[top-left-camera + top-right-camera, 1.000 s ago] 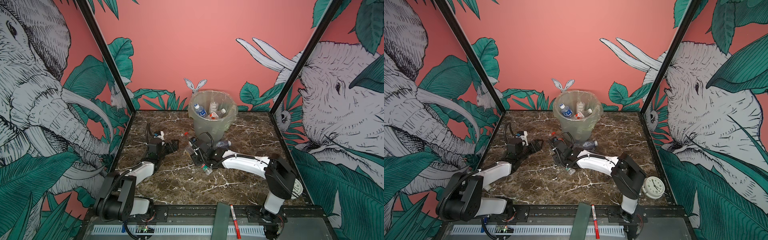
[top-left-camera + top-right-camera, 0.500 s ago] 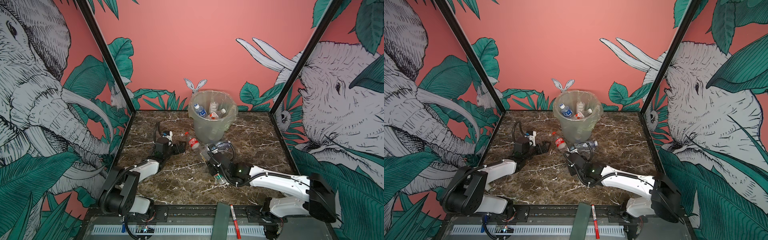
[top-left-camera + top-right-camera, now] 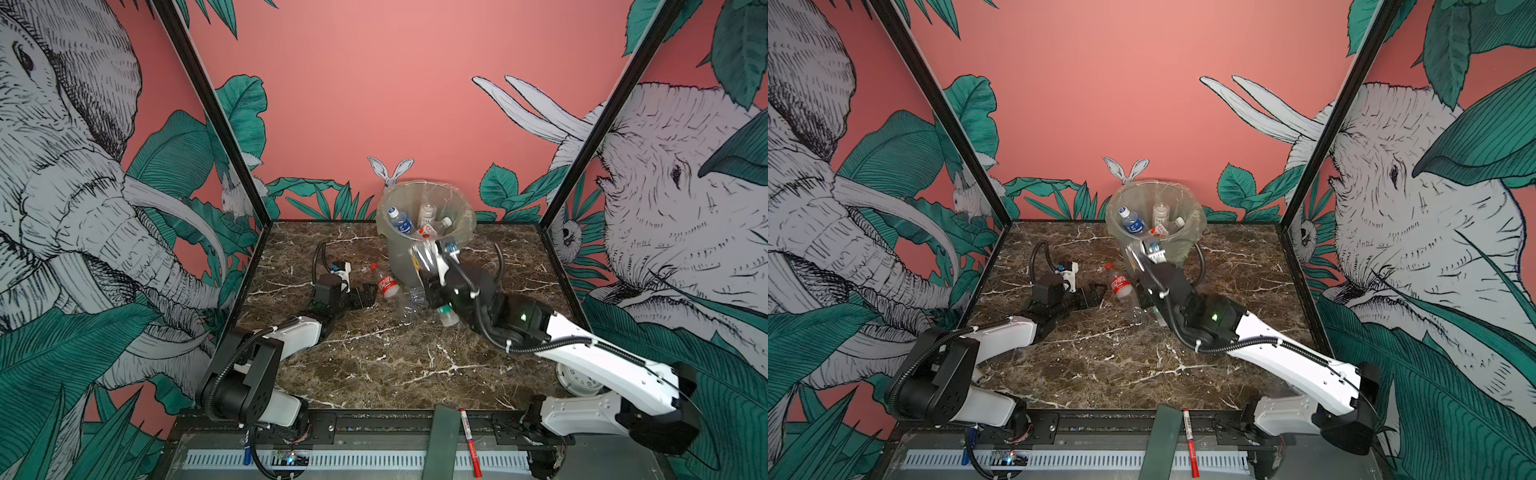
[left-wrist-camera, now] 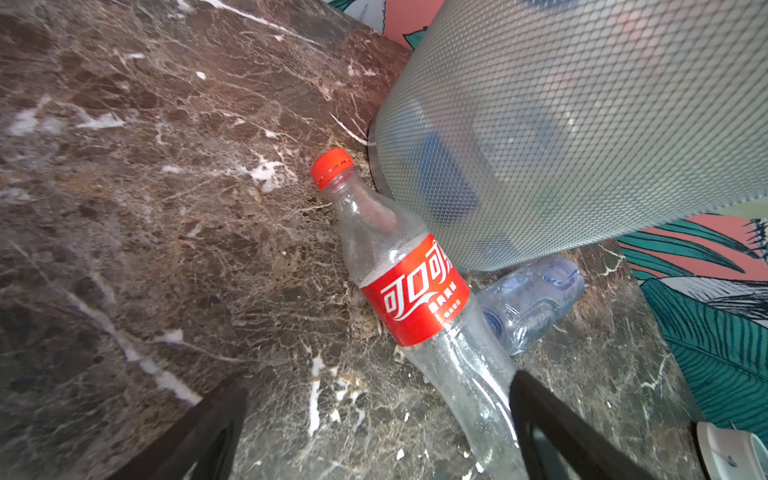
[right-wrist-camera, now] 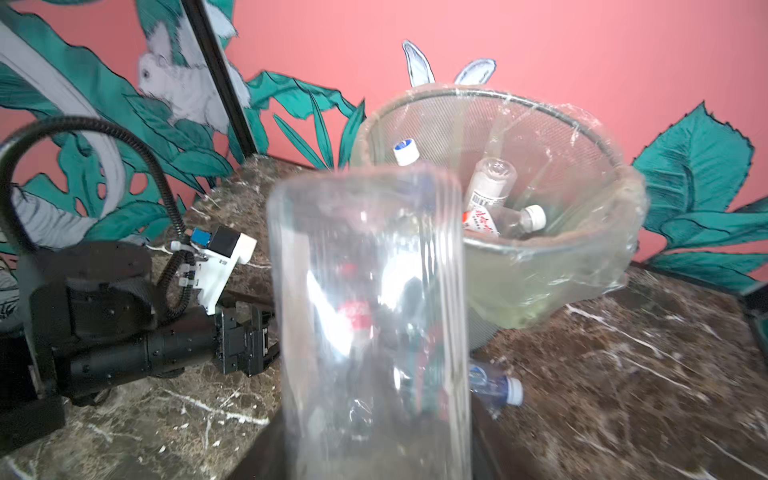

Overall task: Throw the plastic bottles in the bin
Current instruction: 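Open the right gripper above the bin to drop the bottle, then lower the right gripper beside the bin while the left gripper descends onto the cola bottle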

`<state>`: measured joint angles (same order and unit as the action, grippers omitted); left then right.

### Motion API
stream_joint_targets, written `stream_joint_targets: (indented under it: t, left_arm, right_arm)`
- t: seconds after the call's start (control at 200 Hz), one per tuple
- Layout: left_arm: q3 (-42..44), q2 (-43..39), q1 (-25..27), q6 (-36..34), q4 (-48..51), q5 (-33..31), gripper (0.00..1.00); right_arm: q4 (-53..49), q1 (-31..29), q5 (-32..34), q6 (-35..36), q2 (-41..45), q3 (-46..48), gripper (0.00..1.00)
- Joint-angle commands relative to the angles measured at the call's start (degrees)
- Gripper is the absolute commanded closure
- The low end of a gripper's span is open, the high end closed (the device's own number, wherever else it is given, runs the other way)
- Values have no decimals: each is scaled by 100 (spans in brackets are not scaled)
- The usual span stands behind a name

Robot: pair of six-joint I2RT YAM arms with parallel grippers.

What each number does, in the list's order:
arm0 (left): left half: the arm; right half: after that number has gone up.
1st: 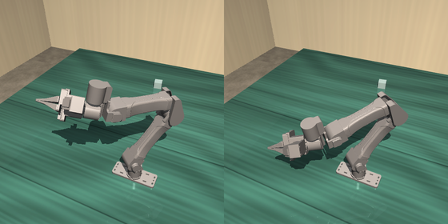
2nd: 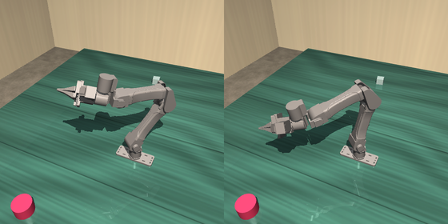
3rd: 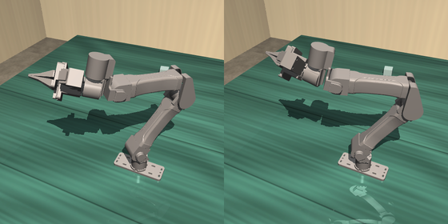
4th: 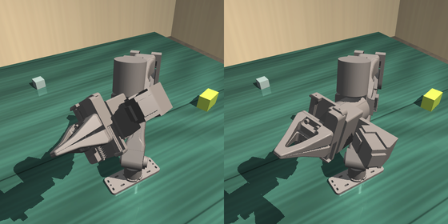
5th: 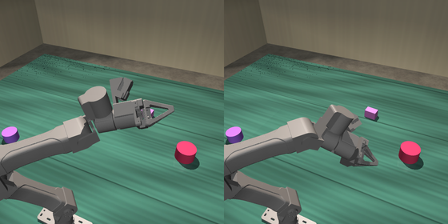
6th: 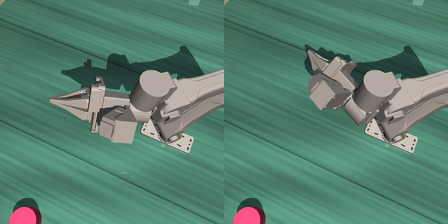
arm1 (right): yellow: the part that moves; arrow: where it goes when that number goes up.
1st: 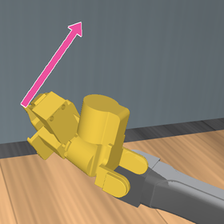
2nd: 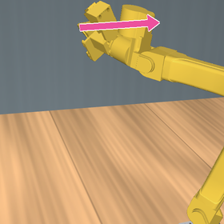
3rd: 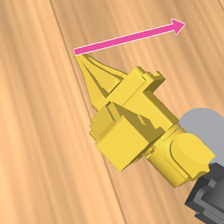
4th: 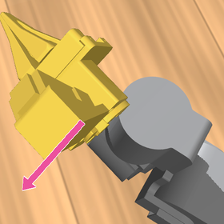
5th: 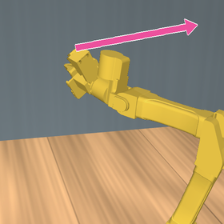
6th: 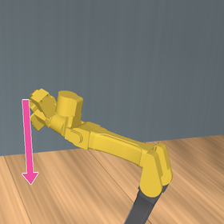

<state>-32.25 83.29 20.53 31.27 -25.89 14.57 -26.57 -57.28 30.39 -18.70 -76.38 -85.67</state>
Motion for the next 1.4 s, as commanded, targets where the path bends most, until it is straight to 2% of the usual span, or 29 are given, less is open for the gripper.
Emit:
stream_joint_targets:
  t: [0.0, 0.025, 0.045, 0.075, 0.085, 0.18, 0.225, 0.26, 0.325, 0.42, 0.485, 0.73, 0.85, 1.04, 1.295, 1.395]
  left_arm:
    - [-112, 148, 38, 164, -306, 233, 2]
    - [-115, 211, 41, 216, -363, 283, 2]
    - [-124, 257, 47, 239, -395, 314, 2]
    - [-147, 325, 61, 264, -408, 350, 2]
    - [-147, 350, 57, 272, -412, 359, 2]
    - [-167, 469, 58, 297, -417, 381, 2]
    - [-184, 460, 56, 283, -392, 379, 2]
    - [-193, 435, 63, 274, -369, 385, 2]
    - [-196, 370, 65, 228, -291, 325, 2]
    - [-218, 273, 65, 134, -149, 194, 2]
    - [-203, 252, 65, 125, -133, 169, 2]
    - [-186, 233, 99, 119, -123, 67, 0]
    - [-244, 155, 136, 51, 106, -190, 0]
    - [-405, -1, 370, -201, 521, -579, 0]
    - [-768, -196, 656, -190, 1256, -800, 0]
    - [-875, -433, 825, -203, 1641, -1131, 0]
  right_arm:
    - [-367, 912, -517, 599, -1156, -1866, 57]
    - [-555, 1126, -784, 595, -1561, -2476, 47]
    - [-783, 1286, -942, 595, -1950, -3058, 34]
    - [-1202, 1435, -982, 617, -2500, -4004, 8]
    - [-1367, 1468, -954, 629, -2699, -4314, 3]
    - [-2885, 1594, -728, 655, -4111, -7055, 1]
    - [-3326, 1585, -622, 614, -4414, -7661, 1]
    - [-3453, 1585, -567, 572, -4429, -7693, 1]
    - [-3080, 1576, -533, 539, -3989, -6809, 1]
    - [-1161, 1569, -789, 640, -2582, -4069, 1]
    - [-449, 1595, -796, 630, -1874, -2902, 1]
    - [-55, 1630, -709, 679, -472, -961, 1]
    - [260, 1690, -606, 730, 77, 168, 1]
    - [1027, 1939, -837, 506, 783, 2094, 1]
    - [2129, 2009, -1097, 421, 943, 3782, 1]
    - [2481, 2005, -1168, 302, 1000, 4163, 1]
